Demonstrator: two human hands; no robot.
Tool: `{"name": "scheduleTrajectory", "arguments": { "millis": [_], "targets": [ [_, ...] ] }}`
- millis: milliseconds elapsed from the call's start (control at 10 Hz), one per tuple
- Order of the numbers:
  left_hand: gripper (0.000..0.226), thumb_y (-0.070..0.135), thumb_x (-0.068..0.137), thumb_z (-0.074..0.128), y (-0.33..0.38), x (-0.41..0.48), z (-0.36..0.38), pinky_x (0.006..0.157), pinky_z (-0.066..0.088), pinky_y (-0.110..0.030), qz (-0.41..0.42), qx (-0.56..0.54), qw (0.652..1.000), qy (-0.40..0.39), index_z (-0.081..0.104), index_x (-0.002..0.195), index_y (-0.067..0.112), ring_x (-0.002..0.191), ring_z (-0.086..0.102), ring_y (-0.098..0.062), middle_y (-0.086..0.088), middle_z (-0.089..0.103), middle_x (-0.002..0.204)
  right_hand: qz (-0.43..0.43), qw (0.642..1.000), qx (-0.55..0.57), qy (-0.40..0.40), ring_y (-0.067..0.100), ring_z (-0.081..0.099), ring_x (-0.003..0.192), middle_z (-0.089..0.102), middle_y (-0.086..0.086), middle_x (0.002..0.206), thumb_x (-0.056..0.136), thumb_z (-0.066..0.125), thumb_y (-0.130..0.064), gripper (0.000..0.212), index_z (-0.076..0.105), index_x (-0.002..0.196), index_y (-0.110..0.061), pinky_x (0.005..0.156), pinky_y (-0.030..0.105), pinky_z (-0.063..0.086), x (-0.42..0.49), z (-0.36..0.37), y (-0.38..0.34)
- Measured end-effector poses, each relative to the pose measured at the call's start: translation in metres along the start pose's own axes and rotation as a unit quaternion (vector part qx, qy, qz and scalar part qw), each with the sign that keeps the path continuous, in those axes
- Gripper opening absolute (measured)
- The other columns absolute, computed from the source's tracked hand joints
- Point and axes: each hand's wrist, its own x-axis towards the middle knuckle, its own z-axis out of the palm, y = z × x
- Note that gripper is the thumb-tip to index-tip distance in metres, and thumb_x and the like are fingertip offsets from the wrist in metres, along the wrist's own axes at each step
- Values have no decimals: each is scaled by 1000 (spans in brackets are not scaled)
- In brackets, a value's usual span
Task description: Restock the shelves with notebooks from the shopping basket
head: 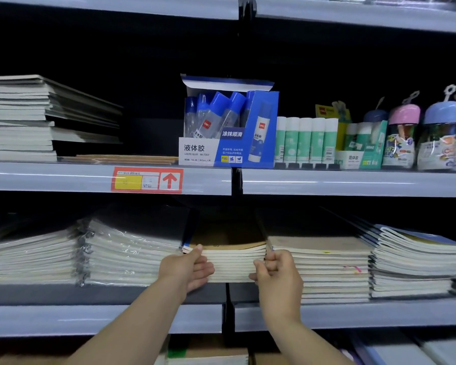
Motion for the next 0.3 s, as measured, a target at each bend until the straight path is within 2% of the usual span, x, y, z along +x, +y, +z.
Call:
{"name": "scheduleTrajectory", "arguments": {
  "millis": [100, 200, 300],
  "targets": [
    [37, 30, 88, 70, 2, -6, 2, 60, 58, -32, 6, -1, 1000, -8, 66, 90, -8, 71, 73, -26, -20, 73, 83, 27, 999, 43, 19, 1, 66, 55, 65, -1, 69, 92, 62, -13, 16, 51, 83, -20, 60, 19, 46, 0, 1, -8],
    [34, 27, 96, 60, 0, -20, 8, 71, 56, -32, 23, 4, 1000, -12, 65, 97, -7, 82, 70, -26, -21, 71, 98, 55, 996, 71, 19, 4, 67, 57, 66, 3, 72, 93, 61, -12, 15, 52, 82, -19, 69, 29, 55, -3, 2, -13],
    [36, 32, 100, 51, -5, -50, 6, 95, 48, -32, 28, 48, 997, -49, 64, 116, 2, 110, 63, -23, -11, 68, 116, 119, 988, 102, -10, 13, 71, 65, 69, 7, 82, 98, 53, -21, 12, 56, 87, -15, 77, 40, 58, -1, -8, -24]
  ]
}}
